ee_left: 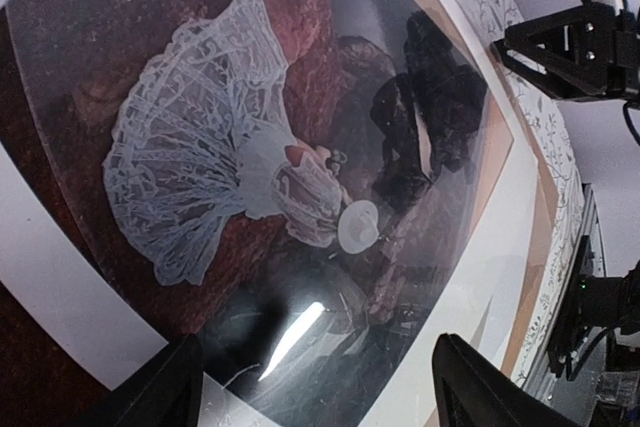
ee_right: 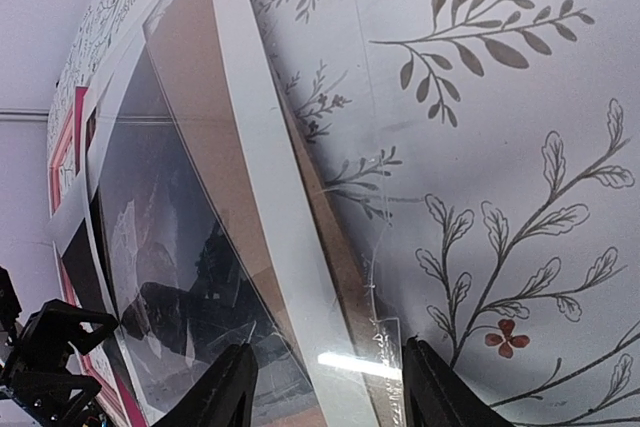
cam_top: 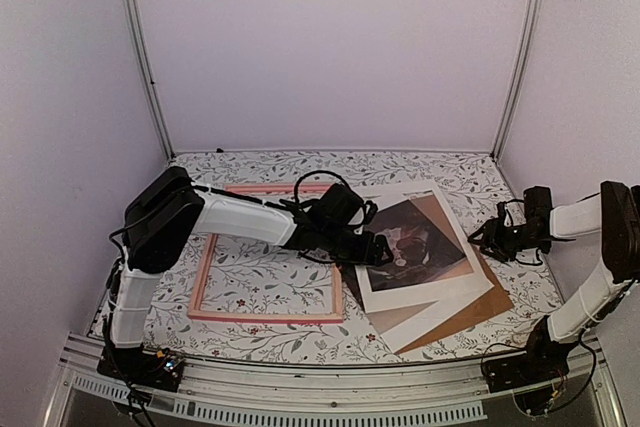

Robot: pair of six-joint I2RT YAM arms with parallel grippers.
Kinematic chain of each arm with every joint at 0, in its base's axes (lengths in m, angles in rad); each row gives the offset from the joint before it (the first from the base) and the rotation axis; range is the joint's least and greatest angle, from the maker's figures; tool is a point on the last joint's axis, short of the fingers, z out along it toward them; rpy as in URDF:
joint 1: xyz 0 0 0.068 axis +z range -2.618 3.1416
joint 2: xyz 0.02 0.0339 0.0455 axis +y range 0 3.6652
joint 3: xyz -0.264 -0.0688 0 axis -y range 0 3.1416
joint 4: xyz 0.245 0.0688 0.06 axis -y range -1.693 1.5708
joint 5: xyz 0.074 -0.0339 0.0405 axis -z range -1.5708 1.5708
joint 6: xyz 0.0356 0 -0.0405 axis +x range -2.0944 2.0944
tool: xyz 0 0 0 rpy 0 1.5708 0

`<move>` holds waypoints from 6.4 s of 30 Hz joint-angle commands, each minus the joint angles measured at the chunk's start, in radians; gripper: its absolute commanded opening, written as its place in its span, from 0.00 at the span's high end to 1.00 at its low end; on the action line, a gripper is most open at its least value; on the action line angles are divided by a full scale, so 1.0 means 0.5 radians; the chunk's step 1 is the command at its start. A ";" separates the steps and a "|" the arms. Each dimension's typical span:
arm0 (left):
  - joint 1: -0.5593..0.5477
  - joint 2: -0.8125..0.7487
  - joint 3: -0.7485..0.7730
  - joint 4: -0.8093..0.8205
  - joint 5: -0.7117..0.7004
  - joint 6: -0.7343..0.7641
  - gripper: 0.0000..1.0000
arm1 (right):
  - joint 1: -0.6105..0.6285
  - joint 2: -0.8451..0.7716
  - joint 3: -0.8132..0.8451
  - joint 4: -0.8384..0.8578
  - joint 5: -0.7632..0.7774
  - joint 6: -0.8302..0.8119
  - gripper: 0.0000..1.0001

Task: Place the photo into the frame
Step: Pick up the glass panel from the mat board.

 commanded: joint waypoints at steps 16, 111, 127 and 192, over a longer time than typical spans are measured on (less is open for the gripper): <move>0.036 -0.018 -0.036 0.046 -0.309 -0.080 0.17 | 0.007 0.003 0.100 0.050 -0.204 0.028 0.46; 0.058 -0.010 -0.153 -0.075 -0.671 -0.052 0.13 | 0.081 0.476 0.536 0.063 -0.122 0.196 0.44; 0.071 0.033 -0.132 -0.069 -0.610 -0.028 0.13 | 0.082 0.999 1.064 -0.046 -0.163 0.203 0.43; 0.071 0.004 -0.221 -0.011 -0.603 0.001 0.14 | 0.084 0.938 1.092 0.197 -0.802 0.279 0.36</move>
